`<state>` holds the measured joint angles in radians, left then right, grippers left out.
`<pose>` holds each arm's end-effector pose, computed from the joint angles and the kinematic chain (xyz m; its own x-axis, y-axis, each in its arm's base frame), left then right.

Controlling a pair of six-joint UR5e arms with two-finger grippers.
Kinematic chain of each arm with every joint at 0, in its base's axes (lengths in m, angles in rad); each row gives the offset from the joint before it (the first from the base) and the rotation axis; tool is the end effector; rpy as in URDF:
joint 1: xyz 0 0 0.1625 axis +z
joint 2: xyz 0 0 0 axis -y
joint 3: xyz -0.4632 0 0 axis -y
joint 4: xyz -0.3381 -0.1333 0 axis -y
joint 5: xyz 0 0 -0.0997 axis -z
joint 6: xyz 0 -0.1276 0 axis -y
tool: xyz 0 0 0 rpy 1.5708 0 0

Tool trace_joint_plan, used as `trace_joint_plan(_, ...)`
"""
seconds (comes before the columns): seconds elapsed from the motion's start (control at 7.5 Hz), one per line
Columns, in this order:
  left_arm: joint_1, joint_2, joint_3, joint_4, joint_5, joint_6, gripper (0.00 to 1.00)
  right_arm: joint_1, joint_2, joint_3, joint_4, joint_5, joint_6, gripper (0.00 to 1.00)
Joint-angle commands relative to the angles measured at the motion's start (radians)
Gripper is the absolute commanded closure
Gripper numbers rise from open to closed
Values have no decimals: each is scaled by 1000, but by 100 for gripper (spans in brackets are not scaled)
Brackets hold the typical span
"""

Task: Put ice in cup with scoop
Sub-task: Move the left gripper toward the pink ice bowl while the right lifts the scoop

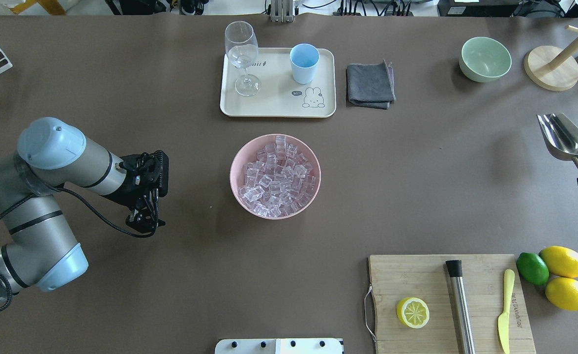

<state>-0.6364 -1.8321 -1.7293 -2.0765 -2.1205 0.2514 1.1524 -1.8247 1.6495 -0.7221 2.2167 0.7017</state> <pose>0.4231 -0.3955 0.4580 0.0454 0.9934 -0.1056 -0.5110 0.1139 0.8520 -0.0939 -0.3501 0.6872 0.6458 -0.0488 0.7620 -0.1300 0.9764 0.1727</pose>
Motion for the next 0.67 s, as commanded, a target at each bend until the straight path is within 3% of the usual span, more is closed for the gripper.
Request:
trace_joint_plan(0.0,27,-27,4,-7,1,-1,1,102,115,165,-354,50,-268,100)
trace_joint_plan(0.13,29,-38,5,-28,7,2,1,107,151,186,-394,50,-293,100)
trace_joint_plan(0.4,58,-56,63,-164,120,-4,1,113,150,242,-402,101,-382,100)
trace_joint_plan(0.53,57,-58,62,-171,120,-17,1,118,122,312,-424,100,-408,100)
